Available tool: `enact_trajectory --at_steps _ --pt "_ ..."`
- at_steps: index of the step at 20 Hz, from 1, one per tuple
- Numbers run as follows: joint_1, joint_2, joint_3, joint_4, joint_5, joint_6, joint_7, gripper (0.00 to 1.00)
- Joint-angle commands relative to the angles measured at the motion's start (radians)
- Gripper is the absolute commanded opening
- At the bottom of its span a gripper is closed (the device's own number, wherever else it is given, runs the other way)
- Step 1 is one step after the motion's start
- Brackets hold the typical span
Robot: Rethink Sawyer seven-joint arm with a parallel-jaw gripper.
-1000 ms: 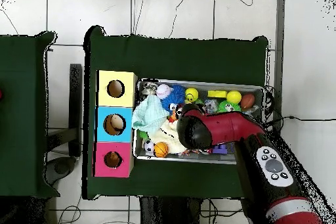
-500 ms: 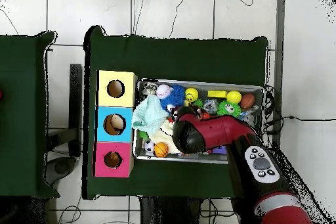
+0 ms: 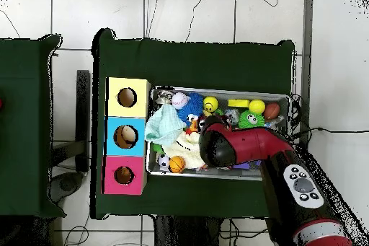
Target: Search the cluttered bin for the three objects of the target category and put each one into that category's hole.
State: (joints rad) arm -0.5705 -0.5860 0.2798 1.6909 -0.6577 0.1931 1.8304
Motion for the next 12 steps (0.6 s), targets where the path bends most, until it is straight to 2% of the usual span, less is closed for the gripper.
enact_trajectory --at_steps 1,5,12 --pt "-0.059 -0.034 0.125 0.003 0.037 0.203 -0.125 1.0" --pt "-0.056 0.035 0.11 -0.005 -0.023 0.102 -0.061 1.0" --pt "-0.016 0.084 0.054 -0.023 -0.06 0.041 -0.009 1.0"
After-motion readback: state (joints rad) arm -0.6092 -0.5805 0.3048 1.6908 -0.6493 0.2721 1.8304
